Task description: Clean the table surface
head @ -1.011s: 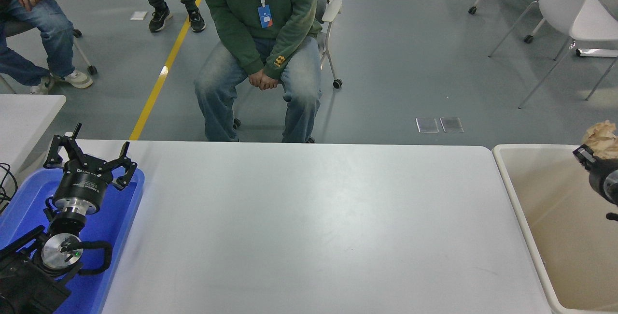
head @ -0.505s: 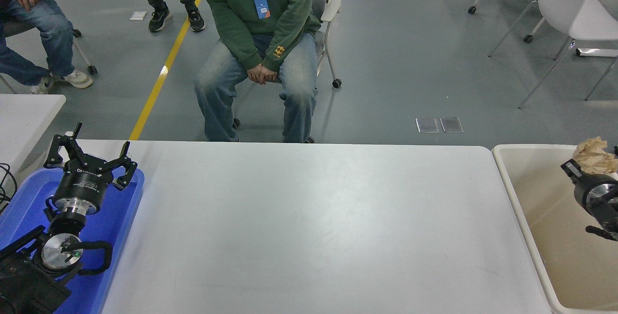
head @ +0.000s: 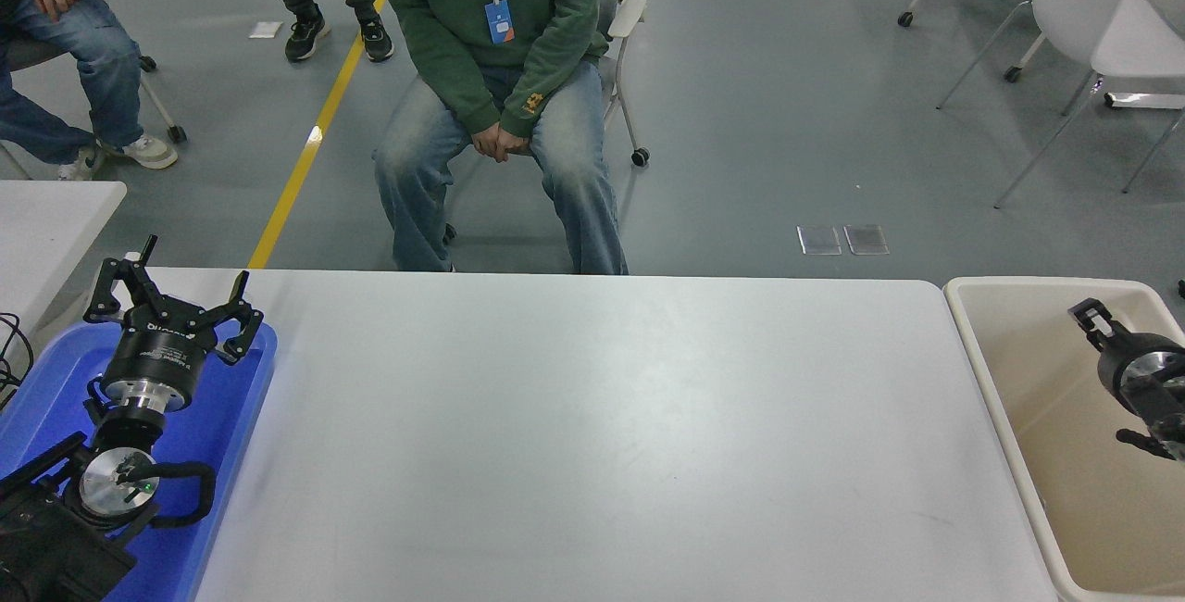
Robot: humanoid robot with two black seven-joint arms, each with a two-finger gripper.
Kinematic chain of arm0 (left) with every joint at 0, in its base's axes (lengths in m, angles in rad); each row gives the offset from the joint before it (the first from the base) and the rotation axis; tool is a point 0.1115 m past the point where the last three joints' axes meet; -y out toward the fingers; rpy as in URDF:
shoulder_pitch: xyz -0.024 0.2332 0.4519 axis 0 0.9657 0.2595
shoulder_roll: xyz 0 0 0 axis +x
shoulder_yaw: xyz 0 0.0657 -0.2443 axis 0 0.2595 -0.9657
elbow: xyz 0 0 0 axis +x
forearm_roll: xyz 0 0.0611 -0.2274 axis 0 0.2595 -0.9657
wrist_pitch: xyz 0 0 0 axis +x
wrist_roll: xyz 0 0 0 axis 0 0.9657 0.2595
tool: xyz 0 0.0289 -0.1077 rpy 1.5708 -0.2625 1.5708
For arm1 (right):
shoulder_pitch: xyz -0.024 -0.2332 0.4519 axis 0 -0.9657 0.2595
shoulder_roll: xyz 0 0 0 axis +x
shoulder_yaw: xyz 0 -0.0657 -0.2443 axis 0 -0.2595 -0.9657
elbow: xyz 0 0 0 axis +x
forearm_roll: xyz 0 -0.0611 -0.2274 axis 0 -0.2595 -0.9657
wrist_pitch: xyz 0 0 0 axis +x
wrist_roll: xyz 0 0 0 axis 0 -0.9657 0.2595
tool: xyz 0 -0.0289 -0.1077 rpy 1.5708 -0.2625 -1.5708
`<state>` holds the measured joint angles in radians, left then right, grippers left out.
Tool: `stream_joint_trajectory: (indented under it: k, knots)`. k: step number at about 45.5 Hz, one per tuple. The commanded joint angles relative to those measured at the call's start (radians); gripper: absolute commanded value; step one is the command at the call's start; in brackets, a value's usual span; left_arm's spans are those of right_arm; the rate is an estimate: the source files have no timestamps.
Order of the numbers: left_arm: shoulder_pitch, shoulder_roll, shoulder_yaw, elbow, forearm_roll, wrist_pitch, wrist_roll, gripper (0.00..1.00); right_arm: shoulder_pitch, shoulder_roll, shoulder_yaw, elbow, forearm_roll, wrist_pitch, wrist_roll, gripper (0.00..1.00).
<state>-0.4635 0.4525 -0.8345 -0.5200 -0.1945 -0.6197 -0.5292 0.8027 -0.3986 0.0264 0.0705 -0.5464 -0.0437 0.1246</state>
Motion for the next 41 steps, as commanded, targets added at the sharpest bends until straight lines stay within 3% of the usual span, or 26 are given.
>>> stream_joint_trajectory:
  k: [1, 15, 23, 41]
  knots:
    - [0.000, 0.000, 0.000, 0.000, 0.000, 0.000, 0.000, 1.00, 0.006, -0.005, 0.001, 0.000, 0.006, -0.001, 0.000, 1.00]
    - [0.000, 0.000, 0.000, 0.000, 0.000, 0.000, 0.000, 1.00, 0.010, -0.012, 0.023, 0.020, 0.014, 0.002, 0.003, 1.00]
    - [0.000, 0.000, 0.000, 0.000, 0.001, 0.000, 0.000, 1.00, 0.012, -0.039, 0.023, 0.064, 0.121, 0.005, 0.003, 1.00]
    - [0.000, 0.000, 0.000, 0.000, 0.000, 0.000, 0.000, 1.00, 0.043, -0.235, 0.110, 0.415, 0.238, 0.008, 0.003, 1.00]
